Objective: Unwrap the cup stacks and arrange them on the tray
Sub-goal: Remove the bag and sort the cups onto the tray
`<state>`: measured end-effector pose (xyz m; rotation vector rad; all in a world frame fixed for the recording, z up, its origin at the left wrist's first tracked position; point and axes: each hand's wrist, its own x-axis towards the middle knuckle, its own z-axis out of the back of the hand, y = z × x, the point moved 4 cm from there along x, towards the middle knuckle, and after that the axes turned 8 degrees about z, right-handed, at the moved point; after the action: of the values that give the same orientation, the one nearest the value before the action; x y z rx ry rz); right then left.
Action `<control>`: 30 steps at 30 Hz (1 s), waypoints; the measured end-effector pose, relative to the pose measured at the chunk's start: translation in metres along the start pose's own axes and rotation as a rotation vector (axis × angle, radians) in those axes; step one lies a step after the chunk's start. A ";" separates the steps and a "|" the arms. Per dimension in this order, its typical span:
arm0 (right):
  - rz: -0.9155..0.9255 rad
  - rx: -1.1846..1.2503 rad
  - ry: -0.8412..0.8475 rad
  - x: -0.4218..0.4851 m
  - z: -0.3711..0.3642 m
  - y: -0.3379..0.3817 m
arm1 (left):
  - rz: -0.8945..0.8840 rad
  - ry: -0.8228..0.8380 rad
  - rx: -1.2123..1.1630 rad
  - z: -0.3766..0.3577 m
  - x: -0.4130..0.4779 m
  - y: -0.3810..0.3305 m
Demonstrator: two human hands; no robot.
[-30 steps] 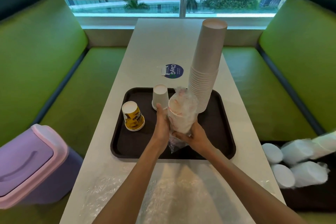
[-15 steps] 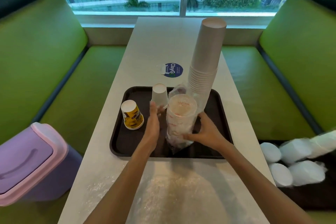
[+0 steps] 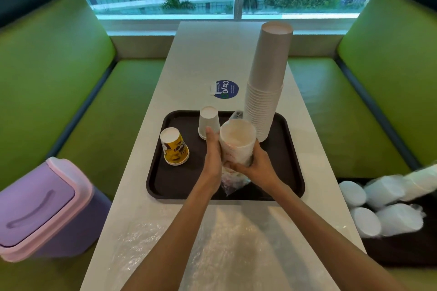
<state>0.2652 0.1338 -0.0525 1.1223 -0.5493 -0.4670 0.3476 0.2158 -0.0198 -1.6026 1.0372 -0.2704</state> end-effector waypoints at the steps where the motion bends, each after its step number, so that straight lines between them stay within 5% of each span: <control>1: -0.013 -0.004 0.022 -0.001 -0.001 -0.004 | 0.023 -0.013 -0.006 0.002 0.001 0.005; 8: -0.200 -0.059 0.136 -0.013 -0.012 -0.043 | 0.263 -0.052 0.135 0.020 0.006 0.041; 11: -0.201 -0.108 0.162 -0.017 -0.014 -0.046 | 0.168 -0.059 0.158 0.026 0.005 0.027; 16: -0.134 -0.521 0.186 -0.012 -0.006 -0.039 | -0.008 -0.056 0.122 -0.004 -0.007 -0.019; 25: 0.046 -0.098 -0.037 -0.013 0.006 -0.007 | 0.068 -0.074 0.148 -0.012 -0.013 -0.017; 30: 0.038 -0.036 -0.019 -0.012 0.002 -0.006 | 0.114 -0.029 0.245 -0.005 -0.008 -0.016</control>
<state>0.2542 0.1372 -0.0593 1.0724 -0.5756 -0.4528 0.3465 0.2177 -0.0015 -1.3195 1.0272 -0.2851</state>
